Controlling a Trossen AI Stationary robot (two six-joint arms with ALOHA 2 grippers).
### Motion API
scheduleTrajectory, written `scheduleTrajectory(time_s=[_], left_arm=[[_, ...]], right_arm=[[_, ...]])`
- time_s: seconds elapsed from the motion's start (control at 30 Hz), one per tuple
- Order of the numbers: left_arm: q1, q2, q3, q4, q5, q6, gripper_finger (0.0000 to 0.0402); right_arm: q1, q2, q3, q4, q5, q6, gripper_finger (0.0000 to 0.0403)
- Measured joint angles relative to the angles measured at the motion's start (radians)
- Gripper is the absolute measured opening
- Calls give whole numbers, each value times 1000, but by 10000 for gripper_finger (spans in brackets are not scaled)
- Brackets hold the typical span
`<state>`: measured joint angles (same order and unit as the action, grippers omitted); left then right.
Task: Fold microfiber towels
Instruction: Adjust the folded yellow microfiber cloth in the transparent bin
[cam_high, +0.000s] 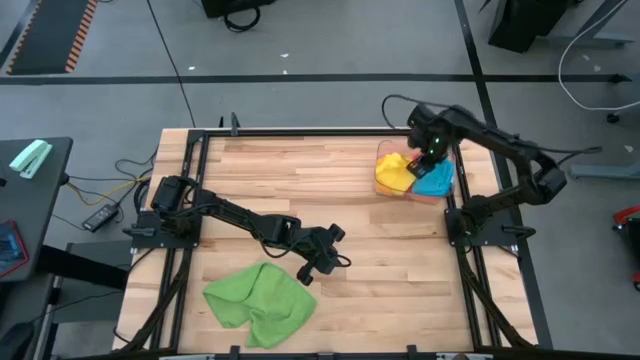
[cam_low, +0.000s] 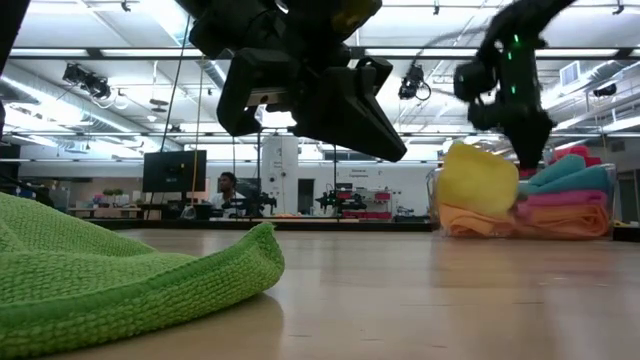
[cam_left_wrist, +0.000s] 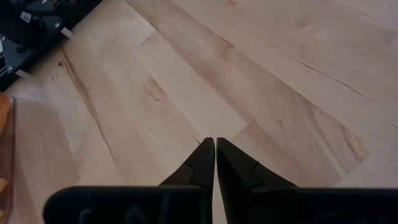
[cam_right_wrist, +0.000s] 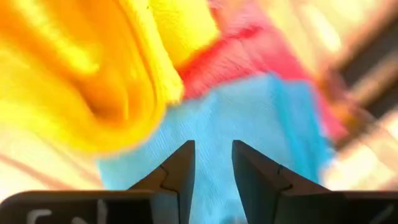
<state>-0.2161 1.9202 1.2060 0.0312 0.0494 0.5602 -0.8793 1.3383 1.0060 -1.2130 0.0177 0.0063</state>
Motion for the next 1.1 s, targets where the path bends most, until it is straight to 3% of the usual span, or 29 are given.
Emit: scheduleTrajectory(time_s=[0.2, 0.4, 0.57, 0.83, 1.0, 1.1], left_arm=[[0, 0, 0, -5, 0, 0, 20], [0, 0, 0, -11, 0, 0, 13], [0, -3, 0, -9, 0, -13, 20], [0, -3, 0, -23, 0, -60, 18], [0, -3, 0, -29, 0, -82, 13], [0, -3, 0, -29, 0, -108, 17]], right_arm=[[61, -20, 192, -156, 63, 34, 115], [195, -38, 229, -103, -43, 61, 115], [317, -39, 226, -11, 2, 26, 115], [357, -17, 98, 137, 12, 109, 115], [319, -14, -26, 214, 154, 72, 115], [284, -14, -110, 371, 161, 35, 115]])
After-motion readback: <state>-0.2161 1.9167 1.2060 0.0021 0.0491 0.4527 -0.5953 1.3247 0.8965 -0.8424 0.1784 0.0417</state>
